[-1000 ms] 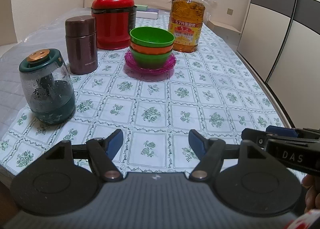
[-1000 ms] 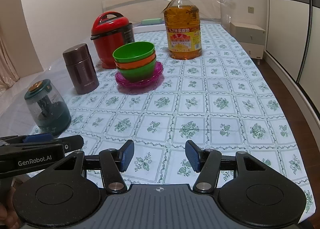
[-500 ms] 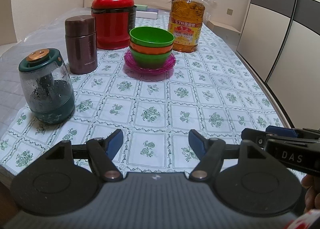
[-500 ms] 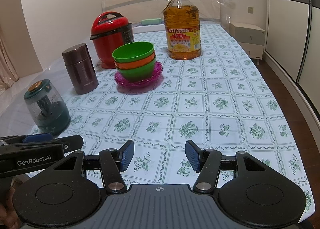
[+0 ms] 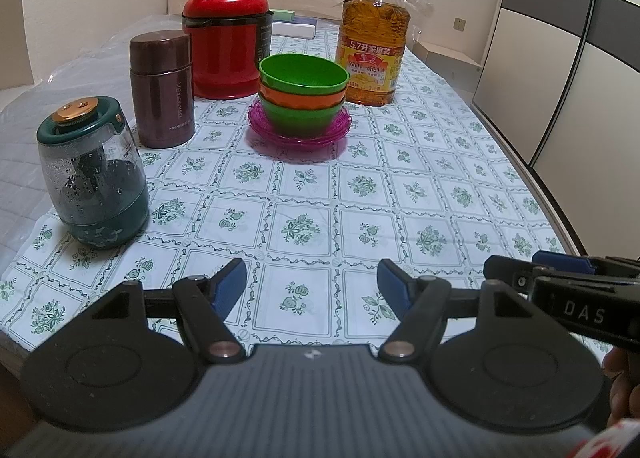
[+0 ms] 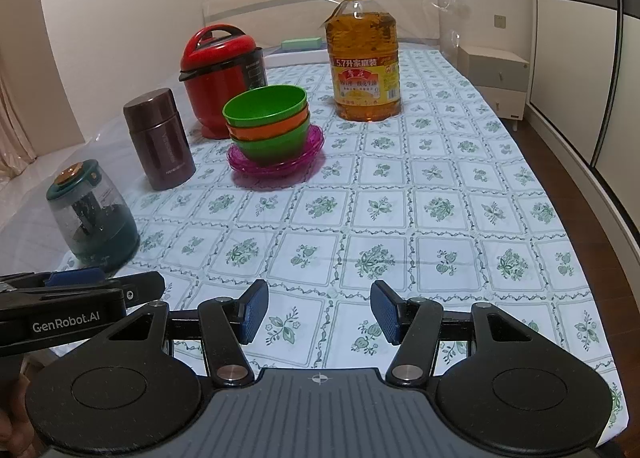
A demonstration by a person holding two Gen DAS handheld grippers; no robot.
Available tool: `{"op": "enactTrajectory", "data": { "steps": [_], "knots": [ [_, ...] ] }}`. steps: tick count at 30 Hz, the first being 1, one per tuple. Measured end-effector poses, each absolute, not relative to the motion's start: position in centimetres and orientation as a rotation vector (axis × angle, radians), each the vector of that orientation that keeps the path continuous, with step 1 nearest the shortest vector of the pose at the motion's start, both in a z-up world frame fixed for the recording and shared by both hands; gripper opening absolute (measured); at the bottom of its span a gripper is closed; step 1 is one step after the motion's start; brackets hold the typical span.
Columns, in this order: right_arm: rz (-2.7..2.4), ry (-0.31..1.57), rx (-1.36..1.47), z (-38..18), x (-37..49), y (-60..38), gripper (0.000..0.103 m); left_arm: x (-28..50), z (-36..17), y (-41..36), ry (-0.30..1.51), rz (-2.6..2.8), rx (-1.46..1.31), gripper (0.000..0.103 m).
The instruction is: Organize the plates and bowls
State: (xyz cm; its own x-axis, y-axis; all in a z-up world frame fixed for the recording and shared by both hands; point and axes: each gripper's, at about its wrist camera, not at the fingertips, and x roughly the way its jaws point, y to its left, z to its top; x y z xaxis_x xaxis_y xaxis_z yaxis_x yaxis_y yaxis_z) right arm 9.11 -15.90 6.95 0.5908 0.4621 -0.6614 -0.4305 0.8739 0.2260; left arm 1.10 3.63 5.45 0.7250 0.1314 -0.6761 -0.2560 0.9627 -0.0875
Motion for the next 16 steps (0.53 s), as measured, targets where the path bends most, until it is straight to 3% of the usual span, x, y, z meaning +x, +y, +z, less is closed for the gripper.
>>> {"op": "enactTrajectory", "data": {
  "steps": [16],
  "knots": [
    [0.517, 0.781, 0.043, 7.07, 9.22, -15.83, 0.057, 1.15, 5.66, 3.9, 0.715, 0.228, -0.186, 0.07]
  ]
}}
